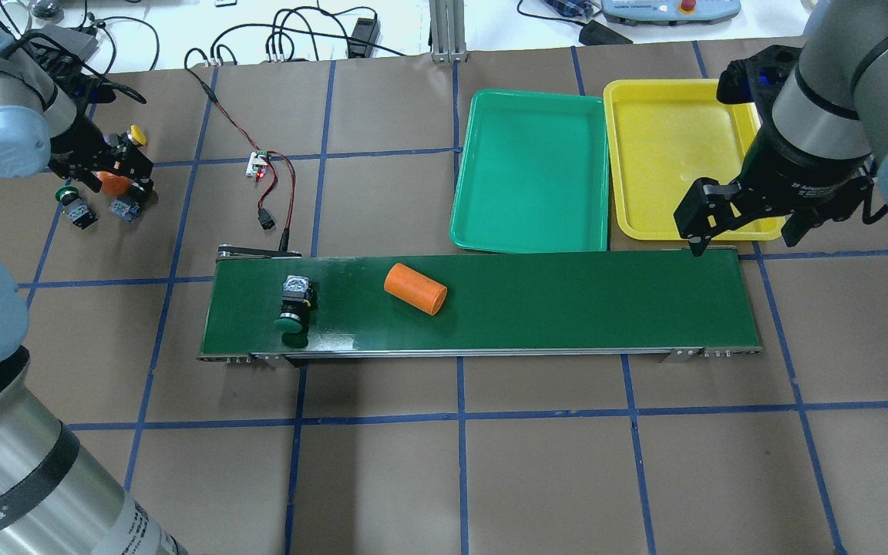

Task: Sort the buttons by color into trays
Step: 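Grasp the yellow-capped button with the left gripper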

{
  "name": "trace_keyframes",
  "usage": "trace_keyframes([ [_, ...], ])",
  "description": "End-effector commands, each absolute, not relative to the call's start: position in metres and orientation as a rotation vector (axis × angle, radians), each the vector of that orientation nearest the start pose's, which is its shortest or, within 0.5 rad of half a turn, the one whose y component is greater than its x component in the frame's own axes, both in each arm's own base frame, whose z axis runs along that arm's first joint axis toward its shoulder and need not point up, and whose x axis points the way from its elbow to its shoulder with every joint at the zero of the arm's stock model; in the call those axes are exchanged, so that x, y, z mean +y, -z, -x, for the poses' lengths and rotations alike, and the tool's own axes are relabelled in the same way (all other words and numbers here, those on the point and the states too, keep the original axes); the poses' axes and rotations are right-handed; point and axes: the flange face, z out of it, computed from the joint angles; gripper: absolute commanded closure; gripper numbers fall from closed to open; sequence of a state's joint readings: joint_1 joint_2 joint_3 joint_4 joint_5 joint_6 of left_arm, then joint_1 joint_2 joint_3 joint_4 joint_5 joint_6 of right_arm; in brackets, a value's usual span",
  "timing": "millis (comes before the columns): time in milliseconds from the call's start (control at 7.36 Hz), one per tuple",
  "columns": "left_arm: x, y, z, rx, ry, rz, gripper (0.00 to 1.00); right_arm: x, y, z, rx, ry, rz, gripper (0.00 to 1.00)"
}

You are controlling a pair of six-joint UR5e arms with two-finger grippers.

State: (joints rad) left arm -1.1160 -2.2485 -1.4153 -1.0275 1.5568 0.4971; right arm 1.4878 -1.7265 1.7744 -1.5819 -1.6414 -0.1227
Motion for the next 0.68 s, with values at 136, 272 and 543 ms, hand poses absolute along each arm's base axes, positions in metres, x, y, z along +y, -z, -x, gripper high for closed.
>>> trace_keyframes([
  [136, -0.6938, -0.1839, -0.1907, 3.157, 0.015, -0.063, 0.12, -0.4306, -0.4598, -0.0908, 3.207, -0.078, 0.066, 0.00],
  [272, -0.6939, -0.1807, -0.1907, 3.159, 0.009, -0.068, 0.44, -0.4304, -0.4590, -0.0908, 3.207, -0.080, 0.066, 0.00],
  [543, -0.6950, -0.1807, -0.1897, 3.161, 0.011, -0.090, 0.89, -0.4292, -0.4567, -0.0906, 3.210, -0.088, 0.067, 0.00],
])
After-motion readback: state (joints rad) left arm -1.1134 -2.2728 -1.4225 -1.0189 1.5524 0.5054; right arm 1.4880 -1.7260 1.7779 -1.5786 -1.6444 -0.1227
